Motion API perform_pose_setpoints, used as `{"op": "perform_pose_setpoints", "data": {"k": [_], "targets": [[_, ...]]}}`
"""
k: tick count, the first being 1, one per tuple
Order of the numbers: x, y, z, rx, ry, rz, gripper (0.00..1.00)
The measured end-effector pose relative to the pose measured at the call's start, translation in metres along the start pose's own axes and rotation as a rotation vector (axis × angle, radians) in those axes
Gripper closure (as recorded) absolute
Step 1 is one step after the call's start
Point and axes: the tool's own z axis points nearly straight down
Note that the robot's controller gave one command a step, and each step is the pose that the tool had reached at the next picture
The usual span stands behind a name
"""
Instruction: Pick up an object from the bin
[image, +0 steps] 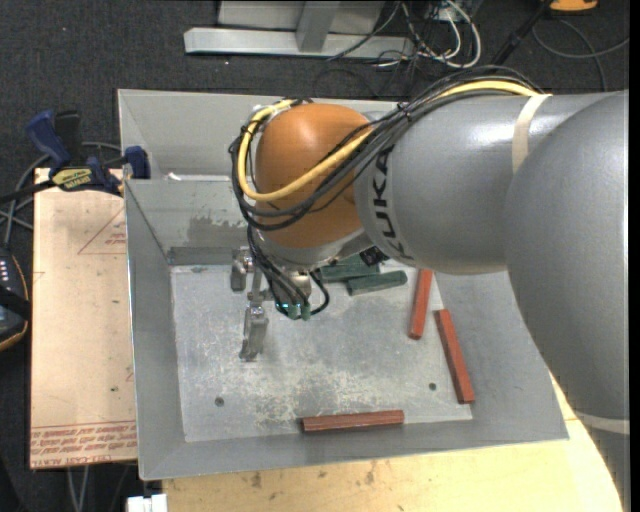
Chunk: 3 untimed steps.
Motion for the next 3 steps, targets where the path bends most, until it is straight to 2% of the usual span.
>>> {"op": "perform_pose_setpoints", "data": {"k": [1, 2, 3], "targets": [[0.067, -0.009, 0.074, 0.002, 0.001, -0.171, 0.0], [0.033, -0.067, 0.033, 0.001, -0.013, -0.091, 0.0], [0.083, -0.024, 0.106, -0.001, -0.005, -0.095, 0.0]]}}
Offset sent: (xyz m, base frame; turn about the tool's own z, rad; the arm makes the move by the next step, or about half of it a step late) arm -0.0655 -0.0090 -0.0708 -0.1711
